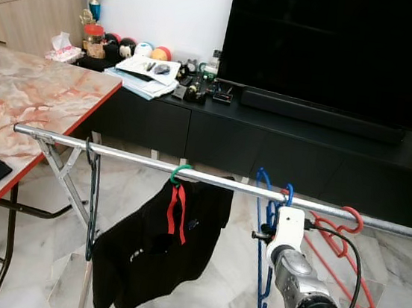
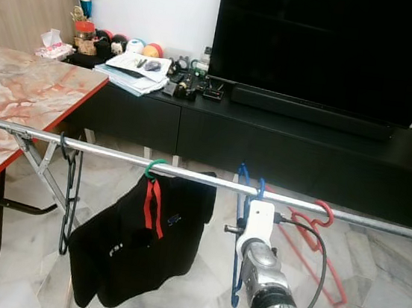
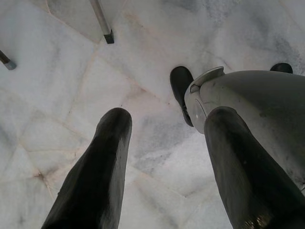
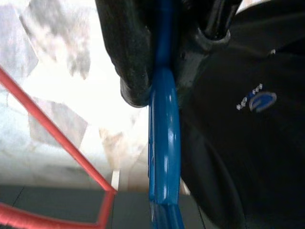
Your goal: Hang hanger
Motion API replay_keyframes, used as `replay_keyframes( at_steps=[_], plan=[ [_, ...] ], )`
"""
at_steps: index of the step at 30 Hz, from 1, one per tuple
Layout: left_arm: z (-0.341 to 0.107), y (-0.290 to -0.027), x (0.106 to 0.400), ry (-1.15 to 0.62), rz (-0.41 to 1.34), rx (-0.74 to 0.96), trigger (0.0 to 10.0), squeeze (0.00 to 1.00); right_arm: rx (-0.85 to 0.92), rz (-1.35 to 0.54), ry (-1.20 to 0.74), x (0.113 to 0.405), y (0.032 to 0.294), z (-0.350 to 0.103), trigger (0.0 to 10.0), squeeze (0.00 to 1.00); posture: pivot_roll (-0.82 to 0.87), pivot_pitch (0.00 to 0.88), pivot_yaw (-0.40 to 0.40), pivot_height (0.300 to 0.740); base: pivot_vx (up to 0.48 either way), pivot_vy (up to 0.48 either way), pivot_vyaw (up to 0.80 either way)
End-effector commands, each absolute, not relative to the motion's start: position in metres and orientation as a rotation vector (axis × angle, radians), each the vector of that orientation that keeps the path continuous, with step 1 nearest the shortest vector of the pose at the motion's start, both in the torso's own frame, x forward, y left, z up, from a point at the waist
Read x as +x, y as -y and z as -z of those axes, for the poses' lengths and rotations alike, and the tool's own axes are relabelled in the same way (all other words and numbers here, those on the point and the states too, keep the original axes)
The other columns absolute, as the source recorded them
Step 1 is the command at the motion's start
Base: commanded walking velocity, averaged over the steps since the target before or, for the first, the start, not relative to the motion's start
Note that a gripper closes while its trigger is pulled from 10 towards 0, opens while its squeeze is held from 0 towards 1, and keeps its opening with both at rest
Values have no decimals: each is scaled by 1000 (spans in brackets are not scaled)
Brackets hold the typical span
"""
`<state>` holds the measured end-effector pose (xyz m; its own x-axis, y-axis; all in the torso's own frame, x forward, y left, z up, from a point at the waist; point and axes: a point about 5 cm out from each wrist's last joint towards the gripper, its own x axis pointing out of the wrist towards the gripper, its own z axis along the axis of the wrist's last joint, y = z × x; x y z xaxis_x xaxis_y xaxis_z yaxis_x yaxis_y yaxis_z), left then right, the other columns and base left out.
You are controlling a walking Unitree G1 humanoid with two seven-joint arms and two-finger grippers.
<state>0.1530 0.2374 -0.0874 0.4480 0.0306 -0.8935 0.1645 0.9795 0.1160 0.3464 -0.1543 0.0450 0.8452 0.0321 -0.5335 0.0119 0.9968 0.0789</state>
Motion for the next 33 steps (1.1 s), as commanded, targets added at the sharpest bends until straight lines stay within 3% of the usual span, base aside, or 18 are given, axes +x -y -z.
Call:
replay_keyframes(
  at_steps=[1,11,12,13,14,33],
  plan=[
    [90,-236,149,-1130,100,201,10000,0,86,-5,-585,348,155,-47,10000,0,99,0,-52,740,0,0,0],
    [90,-236,148,-1135,108,204,10000,0,93,-18,-624,346,154,-44,10000,0,98,0,-53,740,0,0,0],
    [90,-236,148,-1135,108,205,10000,0,91,-17,-620,346,155,-44,10000,663,99,0,-54,740,0,0,0],
    [90,-236,148,-1135,108,205,10000,0,90,-16,-617,346,155,-44,10000,663,99,0,-54,740,0,0,0],
    [90,-236,148,-1135,108,204,10000,0,81,-14,-609,346,155,-44,10000,1000,96,0,-53,740,0,0,0],
    [90,-235,148,-1130,119,213,10000,0,139,-56,-375,342,152,-46,10000,1000,88,0,-52,740,0,0,0]
  ],
)
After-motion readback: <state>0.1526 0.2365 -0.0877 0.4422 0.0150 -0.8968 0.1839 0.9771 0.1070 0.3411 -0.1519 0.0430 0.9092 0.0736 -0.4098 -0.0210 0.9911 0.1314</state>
